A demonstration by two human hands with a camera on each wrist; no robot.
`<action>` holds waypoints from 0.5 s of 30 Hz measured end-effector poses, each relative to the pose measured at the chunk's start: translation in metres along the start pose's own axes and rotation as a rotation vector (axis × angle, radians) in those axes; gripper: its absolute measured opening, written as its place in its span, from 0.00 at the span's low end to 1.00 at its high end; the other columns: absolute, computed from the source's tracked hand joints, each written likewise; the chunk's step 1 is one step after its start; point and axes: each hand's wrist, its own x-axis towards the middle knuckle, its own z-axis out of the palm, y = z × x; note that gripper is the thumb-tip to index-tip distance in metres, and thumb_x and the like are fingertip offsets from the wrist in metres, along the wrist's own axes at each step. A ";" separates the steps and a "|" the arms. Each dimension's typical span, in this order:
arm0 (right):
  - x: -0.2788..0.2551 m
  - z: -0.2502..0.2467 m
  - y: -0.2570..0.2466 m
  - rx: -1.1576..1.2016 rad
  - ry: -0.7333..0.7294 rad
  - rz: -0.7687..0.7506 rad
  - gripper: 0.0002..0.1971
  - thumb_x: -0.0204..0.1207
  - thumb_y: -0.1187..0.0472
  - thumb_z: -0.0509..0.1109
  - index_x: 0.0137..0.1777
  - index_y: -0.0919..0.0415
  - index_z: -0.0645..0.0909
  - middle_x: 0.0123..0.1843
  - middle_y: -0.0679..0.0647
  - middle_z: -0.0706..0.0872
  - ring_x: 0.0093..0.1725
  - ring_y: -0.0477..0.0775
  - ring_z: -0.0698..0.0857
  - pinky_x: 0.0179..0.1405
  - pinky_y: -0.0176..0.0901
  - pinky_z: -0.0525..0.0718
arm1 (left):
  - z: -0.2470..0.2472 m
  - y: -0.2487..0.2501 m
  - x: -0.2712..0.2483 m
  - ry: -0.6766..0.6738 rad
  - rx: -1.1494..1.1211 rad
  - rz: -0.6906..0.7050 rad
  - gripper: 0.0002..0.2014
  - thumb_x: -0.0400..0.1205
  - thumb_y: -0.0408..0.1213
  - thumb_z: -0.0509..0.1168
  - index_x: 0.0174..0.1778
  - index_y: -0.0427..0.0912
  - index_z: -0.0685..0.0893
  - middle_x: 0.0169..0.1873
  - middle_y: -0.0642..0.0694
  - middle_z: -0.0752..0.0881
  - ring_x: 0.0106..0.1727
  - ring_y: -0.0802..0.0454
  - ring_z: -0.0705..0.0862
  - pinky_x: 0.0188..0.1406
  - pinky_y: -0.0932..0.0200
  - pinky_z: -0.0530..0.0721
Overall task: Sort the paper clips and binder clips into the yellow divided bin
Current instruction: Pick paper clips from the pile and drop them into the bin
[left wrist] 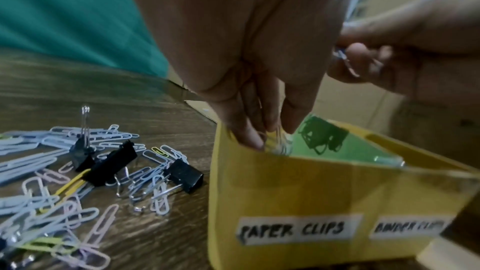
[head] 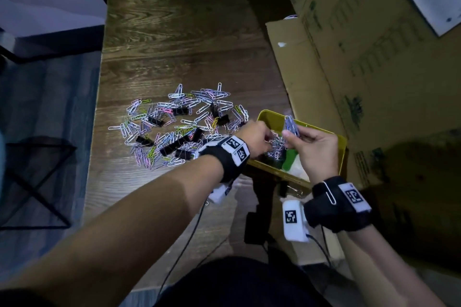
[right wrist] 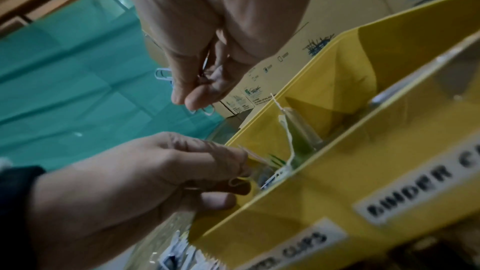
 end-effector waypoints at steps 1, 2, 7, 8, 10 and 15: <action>0.008 0.001 0.003 -0.065 -0.008 0.010 0.15 0.67 0.69 0.79 0.53 0.60 0.87 0.40 0.55 0.91 0.29 0.45 0.86 0.39 0.40 0.88 | 0.001 -0.001 0.001 -0.013 0.027 0.008 0.13 0.76 0.39 0.67 0.55 0.44 0.87 0.49 0.36 0.88 0.53 0.41 0.83 0.57 0.53 0.81; 0.018 0.001 0.008 -0.141 -0.018 0.026 0.14 0.66 0.67 0.80 0.52 0.59 0.88 0.41 0.57 0.92 0.30 0.48 0.87 0.40 0.42 0.88 | 0.000 -0.004 0.001 -0.012 0.032 0.026 0.12 0.77 0.38 0.66 0.55 0.43 0.87 0.48 0.36 0.88 0.54 0.40 0.83 0.56 0.54 0.81; 0.052 0.012 0.011 -0.789 -0.238 -0.002 0.17 0.68 0.58 0.79 0.57 0.60 0.87 0.51 0.58 0.90 0.46 0.54 0.87 0.57 0.47 0.85 | -0.009 -0.021 -0.017 0.125 -0.492 -0.042 0.08 0.79 0.33 0.67 0.50 0.39 0.88 0.37 0.42 0.90 0.36 0.50 0.87 0.44 0.51 0.87; 0.056 0.016 0.009 -0.903 -0.316 -0.017 0.18 0.69 0.58 0.79 0.59 0.60 0.86 0.55 0.59 0.89 0.51 0.56 0.86 0.61 0.47 0.83 | -0.013 -0.029 -0.023 0.137 -0.629 -0.087 0.07 0.79 0.31 0.66 0.49 0.39 0.88 0.35 0.42 0.89 0.32 0.50 0.85 0.39 0.50 0.87; 0.060 0.023 0.004 -1.024 -0.439 -0.004 0.20 0.70 0.57 0.78 0.63 0.58 0.84 0.61 0.61 0.87 0.58 0.58 0.84 0.65 0.51 0.80 | -0.022 -0.052 -0.037 0.155 -0.736 -0.157 0.06 0.79 0.29 0.66 0.45 0.41 0.88 0.33 0.44 0.88 0.30 0.50 0.83 0.31 0.53 0.83; 0.044 0.038 -0.006 -0.998 -0.337 -0.210 0.16 0.75 0.61 0.73 0.63 0.55 0.84 0.57 0.58 0.87 0.56 0.56 0.84 0.64 0.49 0.80 | -0.042 -0.139 -0.080 0.110 -0.435 -0.195 0.07 0.78 0.29 0.66 0.43 0.43 0.88 0.34 0.43 0.89 0.30 0.51 0.86 0.33 0.60 0.84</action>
